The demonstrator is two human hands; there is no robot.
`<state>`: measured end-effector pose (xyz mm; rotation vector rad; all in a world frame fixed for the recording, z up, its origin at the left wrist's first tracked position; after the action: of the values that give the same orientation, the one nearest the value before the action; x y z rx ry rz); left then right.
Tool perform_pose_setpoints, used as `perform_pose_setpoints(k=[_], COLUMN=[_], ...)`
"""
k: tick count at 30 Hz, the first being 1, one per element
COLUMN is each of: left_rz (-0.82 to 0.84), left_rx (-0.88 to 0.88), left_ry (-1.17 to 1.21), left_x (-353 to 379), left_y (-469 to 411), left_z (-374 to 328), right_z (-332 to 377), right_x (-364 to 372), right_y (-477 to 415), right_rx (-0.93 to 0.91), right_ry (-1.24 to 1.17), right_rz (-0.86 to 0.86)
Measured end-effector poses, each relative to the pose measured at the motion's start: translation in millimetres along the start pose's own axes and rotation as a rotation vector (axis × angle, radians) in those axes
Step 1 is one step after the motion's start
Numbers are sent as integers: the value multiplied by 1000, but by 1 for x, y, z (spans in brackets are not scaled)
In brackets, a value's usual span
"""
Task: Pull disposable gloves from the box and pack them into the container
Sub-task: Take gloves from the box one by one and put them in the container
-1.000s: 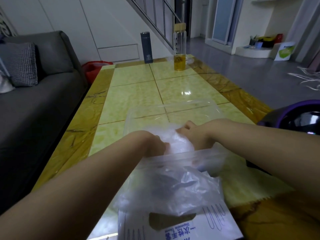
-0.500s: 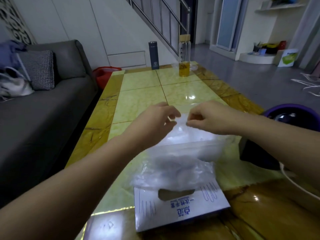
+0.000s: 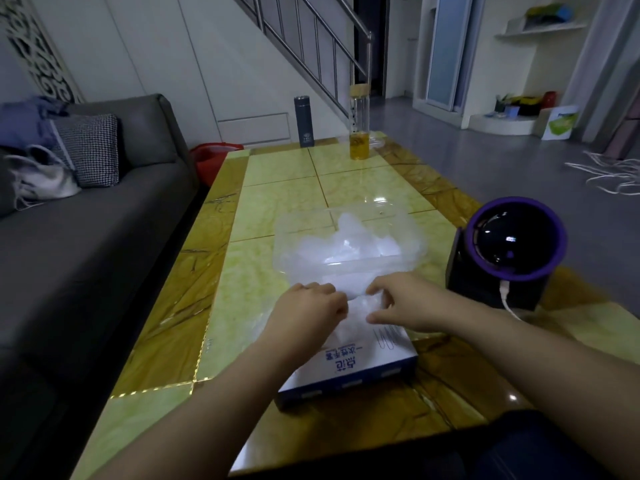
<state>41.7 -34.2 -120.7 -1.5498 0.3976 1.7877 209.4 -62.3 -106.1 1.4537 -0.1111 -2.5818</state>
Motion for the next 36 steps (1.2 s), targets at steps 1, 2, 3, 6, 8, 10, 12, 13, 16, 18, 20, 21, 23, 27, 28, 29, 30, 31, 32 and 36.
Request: perform_pose_setpoints(k=[1,2,3,6,8,10,12,13,16,18,20,21,23,27,28,29,30,31,32,36], left_rz=[-51,-97,-144,-287,-376,-439,-496,-514,-539,-529,-520,-519,-519,-455,-442,-437,-434,-431,-426,-431], left_rx=[-40,-76,-110,-238,-335,-404,-437,-441,-429,-438,-461,-476,-507,-553,-567,-584,-602,-623,-647,-717], left_ry=[59,116,166,283,357,414,481,507,489,493,517,527,559,742,782,808,826,840,856,922], left_x=[1,0,0,2,9,18,19,19,11,9,10,11,11,8,7,7,6,6,7,8], left_y=[3,8,11,18,24,30,33,32,28,28,32,33,35,40,41,43,45,47,48,52], left_z=[2,2,4,6,5,0,-5,-6,-2,1,3,4,4,0,0,1,2,5,7,14], right_z=[-3,-5,-6,-6,-6,-6,-5,-4,-4,-7,-9,-9,-4,8,9,11,11,12,11,8], right_x=[2,4,6,15,21,26,27,26,26,29,30,31,31,42,45,46,46,44,42,35], right_y=[-3,-4,-5,-4,-4,-5,-3,-3,-5,-7,-8,-8,-4,1,0,0,0,1,1,2], right_rx=[-4,-12,-27,-82,-97,-122,-156,-176,-226,-201,-169,-163,-184,-241,-230,-221,-223,-228,-228,-226], right_ry=[-99,-203,-312,-715,-918,-967,-922,-867,-779,-819,-841,-855,-905,-872,-844,-836,-846,-866,-894,-922], right_rz=[-41,-81,-119,-225,-295,-295,-199,-156,-115,-133,-149,-144,-79,2,-42,-88,-116,-135,-151,-213])
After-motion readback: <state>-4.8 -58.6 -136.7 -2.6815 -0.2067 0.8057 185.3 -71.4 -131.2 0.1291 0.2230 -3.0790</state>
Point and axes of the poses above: each hand's wrist, its own y-axis away from the middle knuckle, its own x-axis out of the palm, z = x × y, the point moved 1 cm from there along -y, towards the middle knuckle, and after that the axes turned 8 degrees about -y, right-handed, at the moved point
